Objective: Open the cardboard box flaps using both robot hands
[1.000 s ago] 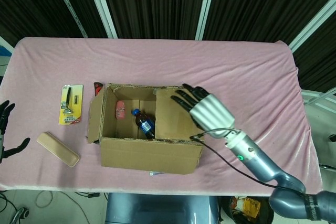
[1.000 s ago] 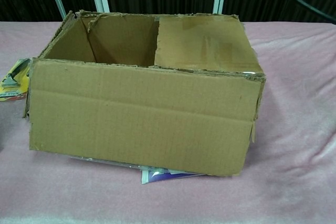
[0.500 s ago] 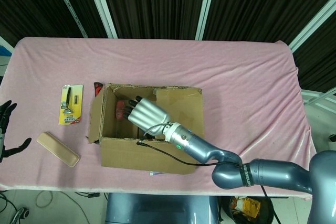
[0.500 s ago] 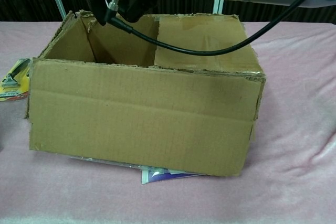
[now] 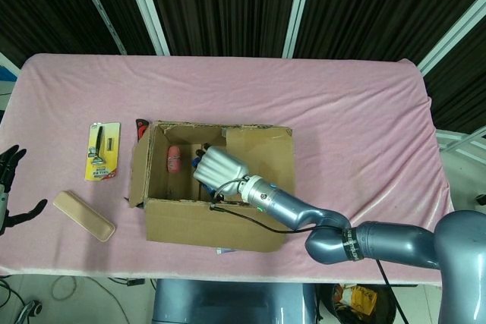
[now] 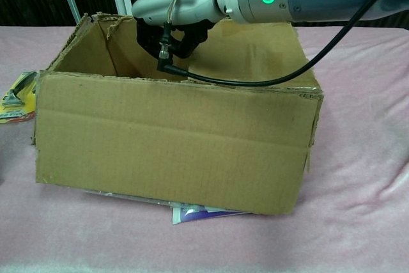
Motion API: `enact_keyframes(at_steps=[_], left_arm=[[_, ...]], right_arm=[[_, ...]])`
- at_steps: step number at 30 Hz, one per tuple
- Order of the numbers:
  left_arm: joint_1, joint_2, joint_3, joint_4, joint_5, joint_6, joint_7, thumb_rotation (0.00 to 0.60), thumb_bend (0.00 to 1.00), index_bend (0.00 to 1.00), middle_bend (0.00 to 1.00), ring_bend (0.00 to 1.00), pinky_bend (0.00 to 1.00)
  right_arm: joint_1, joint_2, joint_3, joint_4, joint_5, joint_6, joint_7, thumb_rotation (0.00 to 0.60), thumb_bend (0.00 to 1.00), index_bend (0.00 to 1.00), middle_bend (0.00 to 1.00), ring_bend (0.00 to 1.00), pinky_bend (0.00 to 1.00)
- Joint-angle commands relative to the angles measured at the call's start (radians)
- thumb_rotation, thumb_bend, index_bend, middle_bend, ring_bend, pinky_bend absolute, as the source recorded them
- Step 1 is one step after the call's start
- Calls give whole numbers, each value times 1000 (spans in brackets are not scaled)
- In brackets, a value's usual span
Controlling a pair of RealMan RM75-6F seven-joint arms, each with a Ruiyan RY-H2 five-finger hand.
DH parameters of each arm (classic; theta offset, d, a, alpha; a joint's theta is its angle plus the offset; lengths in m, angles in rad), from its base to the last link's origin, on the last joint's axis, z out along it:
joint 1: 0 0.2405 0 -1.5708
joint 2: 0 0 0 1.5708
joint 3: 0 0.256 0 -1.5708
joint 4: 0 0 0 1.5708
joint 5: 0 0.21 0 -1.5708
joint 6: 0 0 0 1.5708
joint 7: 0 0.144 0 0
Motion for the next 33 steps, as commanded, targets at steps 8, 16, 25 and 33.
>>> enact_keyframes(at_steps=[8, 16, 25, 33], left_arm=[[2, 0, -3, 3, 12, 2, 7, 600, 212, 0, 0, 0, 0], [5, 0, -6, 4, 17, 5, 3, 600, 212, 0, 0, 0, 0], [6, -1, -7, 3, 23, 3, 5, 600, 212, 0, 0, 0, 0], [8, -3, -9, 5, 27, 8, 12, 600, 212, 0, 0, 0, 0]], right_arm=[[24, 61, -89, -25, 0, 17, -107, 600, 1000, 644, 525, 286, 329], [28, 113, -130, -75, 36, 51, -177, 600, 1000, 651, 531, 285, 329], [33, 217, -126, -173, 32, 102, -207, 600, 1000, 651, 528, 279, 329], [28, 320, -136, -234, 33, 120, -228, 600, 1000, 628, 490, 252, 296]])
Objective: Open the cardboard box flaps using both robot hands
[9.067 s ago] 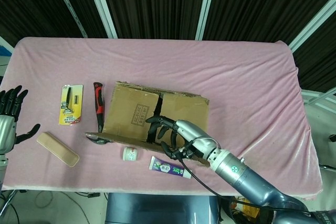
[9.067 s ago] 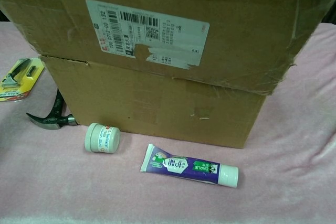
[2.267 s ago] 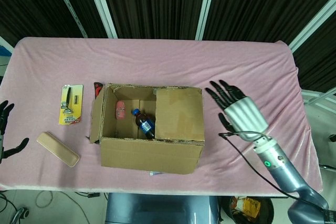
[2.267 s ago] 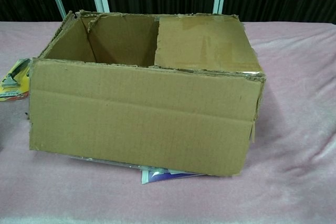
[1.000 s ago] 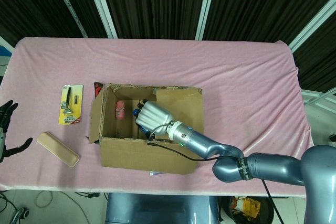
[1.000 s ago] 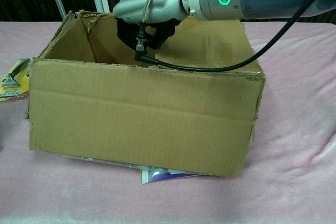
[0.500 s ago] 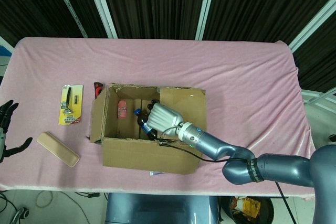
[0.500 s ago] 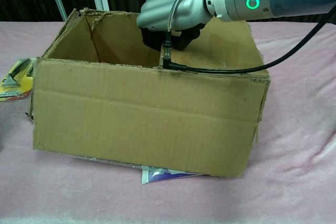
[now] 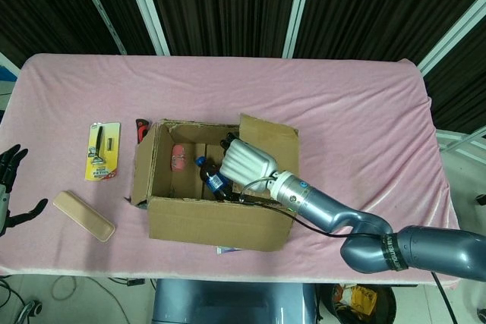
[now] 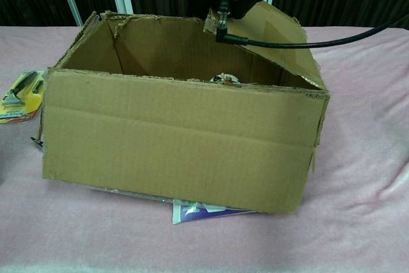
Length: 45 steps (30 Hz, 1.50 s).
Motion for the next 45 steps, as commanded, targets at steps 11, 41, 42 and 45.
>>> enact_keyframes(at_steps=[11, 41, 42, 45], left_arm=[[3, -4, 0, 2, 10, 7, 23, 600, 212, 0, 0, 0, 0], [7, -4, -4, 9, 16, 12, 23, 600, 212, 0, 0, 0, 0], [7, -4, -4, 9, 16, 13, 23, 600, 212, 0, 0, 0, 0], [7, -4, -3, 10, 19, 14, 26, 600, 212, 0, 0, 0, 0]], right_arm=[[-48, 200, -45, -97, -34, 60, -78, 600, 835, 482, 396, 200, 259], [-198, 477, -41, -228, -231, 96, -45, 600, 414, 288, 282, 157, 238], [-207, 486, -42, -230, -238, 99, -38, 600, 414, 285, 281, 155, 238], [-242, 513, -45, -232, -266, 114, -18, 600, 400, 276, 277, 150, 238]])
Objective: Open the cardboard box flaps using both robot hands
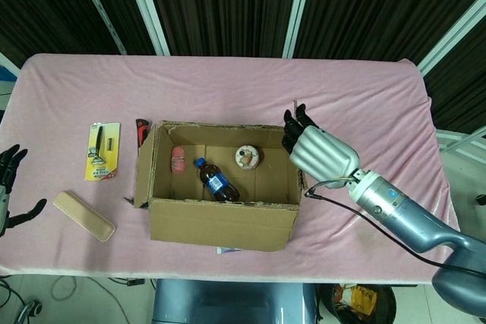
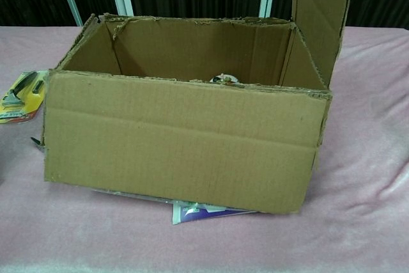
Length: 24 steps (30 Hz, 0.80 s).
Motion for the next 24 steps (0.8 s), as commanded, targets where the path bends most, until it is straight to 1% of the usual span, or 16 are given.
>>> enact_keyframes(at_steps=[1, 11, 14, 19, 24], left_arm=[[0, -1, 0, 0, 1, 1, 2, 600, 212, 0, 0, 0, 0], [1, -6, 2, 2, 10, 8, 15, 600, 212, 0, 0, 0, 0], [0, -7, 2, 4, 10, 7, 21, 600, 212, 0, 0, 0, 0], [0, -7, 4, 6, 13, 7, 33, 600, 212, 0, 0, 0, 0], [0, -7, 7, 4, 13, 4, 43, 600, 212, 0, 0, 0, 0]], right_arm=[[-37, 26, -4, -3, -31, 18, 24, 600, 394, 273, 276, 150, 238], [-184, 116, -20, 31, -117, 99, 129, 600, 379, 256, 270, 142, 238], [-232, 128, -26, 48, -139, 130, 172, 600, 378, 255, 271, 142, 238], [-317, 98, -50, 86, -168, 187, 219, 600, 369, 249, 271, 142, 238], [-409, 19, -58, 103, -142, 294, 266, 600, 353, 188, 232, 126, 234]])
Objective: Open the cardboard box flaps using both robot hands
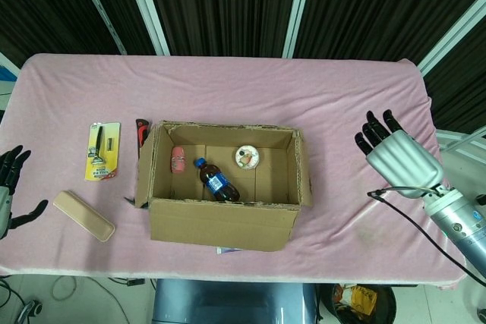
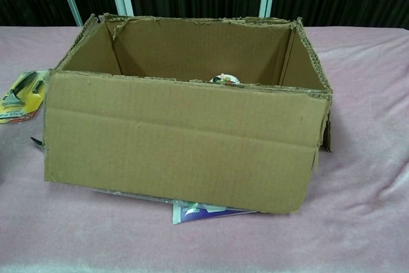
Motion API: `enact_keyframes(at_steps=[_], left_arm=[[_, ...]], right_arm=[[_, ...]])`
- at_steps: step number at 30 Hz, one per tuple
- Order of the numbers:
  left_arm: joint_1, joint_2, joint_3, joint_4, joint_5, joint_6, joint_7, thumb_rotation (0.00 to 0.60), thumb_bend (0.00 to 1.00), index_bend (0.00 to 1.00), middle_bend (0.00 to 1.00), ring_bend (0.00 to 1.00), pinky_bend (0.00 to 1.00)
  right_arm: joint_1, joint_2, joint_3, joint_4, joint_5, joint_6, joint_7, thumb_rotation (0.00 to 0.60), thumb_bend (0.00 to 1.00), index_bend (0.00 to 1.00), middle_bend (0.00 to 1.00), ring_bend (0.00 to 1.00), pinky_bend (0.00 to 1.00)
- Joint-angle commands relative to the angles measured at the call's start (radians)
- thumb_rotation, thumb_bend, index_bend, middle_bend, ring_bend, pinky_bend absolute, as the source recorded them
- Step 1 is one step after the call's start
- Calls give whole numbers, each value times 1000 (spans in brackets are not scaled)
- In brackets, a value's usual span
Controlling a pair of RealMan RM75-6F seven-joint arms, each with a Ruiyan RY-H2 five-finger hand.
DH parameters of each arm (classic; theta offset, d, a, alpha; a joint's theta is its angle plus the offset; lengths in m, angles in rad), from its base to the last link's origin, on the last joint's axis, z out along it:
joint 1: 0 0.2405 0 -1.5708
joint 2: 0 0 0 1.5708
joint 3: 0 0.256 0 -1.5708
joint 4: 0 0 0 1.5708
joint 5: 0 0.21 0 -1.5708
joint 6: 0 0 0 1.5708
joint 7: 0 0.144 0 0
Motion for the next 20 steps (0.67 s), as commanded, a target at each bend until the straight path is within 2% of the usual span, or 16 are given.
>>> enact_keyframes(at_steps=[1, 4, 6, 10, 14, 20], left_arm=[[0, 1, 2, -1, -1, -3, 8, 600, 212, 0, 0, 0, 0], [0, 3, 8, -1, -2, -11, 38, 600, 208, 0, 0, 0, 0], [0, 3, 12, -4, -2, -14, 63, 600, 188, 0, 0, 0, 0], [0, 5, 20, -12, -10, -28, 120, 600, 131, 0, 0, 0, 0], [2, 6, 19, -28, -19, -30, 158, 600, 126, 0, 0, 0, 0], [4, 1, 18, -31, -21, -26, 175, 600, 125, 0, 0, 0, 0]], right_arm=[[-79, -75, -9, 15, 28, 93, 43, 600, 342, 158, 214, 118, 231], [-174, -181, -14, 8, 85, 212, 109, 600, 318, 44, 145, 84, 227], [-246, -270, -22, 19, 109, 302, 163, 600, 310, 4, 99, 55, 227], [-358, -418, -35, 65, 125, 436, 271, 600, 304, 0, 11, 1, 222], [-449, -524, -58, 156, 107, 530, 357, 600, 282, 0, 0, 0, 221], [-517, -605, -64, 304, 42, 606, 450, 600, 275, 0, 0, 0, 221]])
